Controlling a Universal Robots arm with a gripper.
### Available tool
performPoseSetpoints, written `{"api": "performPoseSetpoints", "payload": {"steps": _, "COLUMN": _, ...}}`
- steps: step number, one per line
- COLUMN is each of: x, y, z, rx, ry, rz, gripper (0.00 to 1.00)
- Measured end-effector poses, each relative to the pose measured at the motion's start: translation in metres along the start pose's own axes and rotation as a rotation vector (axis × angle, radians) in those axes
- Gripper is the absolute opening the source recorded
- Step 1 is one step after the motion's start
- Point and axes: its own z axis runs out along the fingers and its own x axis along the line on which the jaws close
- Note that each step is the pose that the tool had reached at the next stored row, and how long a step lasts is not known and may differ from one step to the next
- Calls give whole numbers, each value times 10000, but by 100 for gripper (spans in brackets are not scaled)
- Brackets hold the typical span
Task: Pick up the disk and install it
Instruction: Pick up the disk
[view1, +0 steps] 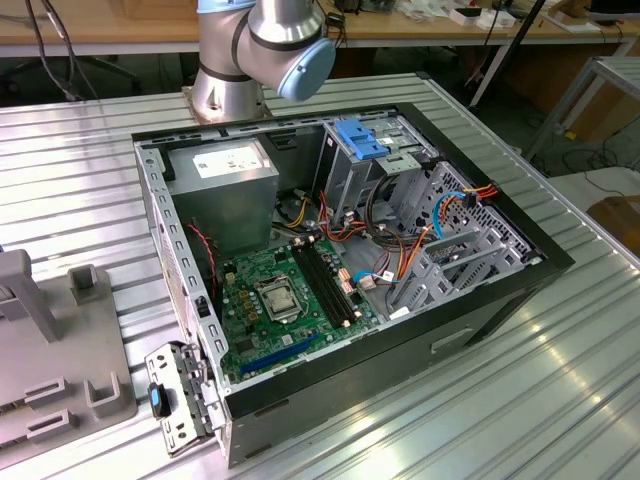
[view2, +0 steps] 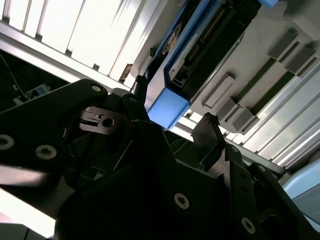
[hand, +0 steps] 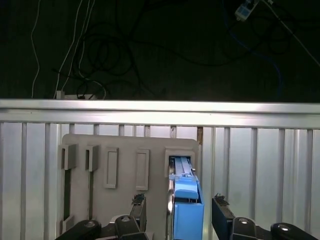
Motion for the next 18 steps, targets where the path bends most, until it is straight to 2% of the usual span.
{"api": "performPoseSetpoints", "payload": {"steps": 2, "x": -4, "y": 1, "z": 66, "rx": -1, "ry": 0, "rz": -1, "gripper": 63}}
{"api": "performPoseSetpoints", "payload": {"steps": 7, "x": -17, "y": -6, "z": 141, "rx": 0, "ry": 0, "rz": 0, "gripper": 62}}
{"api": "performPoseSetpoints", "payload": {"steps": 8, "x": -17, "y": -6, "z": 143, "rx": -3, "ry": 1, "rz": 0, "gripper": 55}}
{"api": "performPoseSetpoints", "payload": {"steps": 9, "x": -17, "y": -6, "z": 144, "rx": -2, "ry": 1, "rz": 0, "gripper": 55}}
{"api": "performPoseSetpoints", "payload": {"steps": 10, "x": -17, "y": -6, "z": 144, "rx": -1, "ry": 1, "rz": -1, "gripper": 48}}
{"api": "performPoseSetpoints", "payload": {"steps": 18, "x": -17, "y": -6, "z": 145, "rx": -1, "ry": 0, "rz": 0, "gripper": 48}}
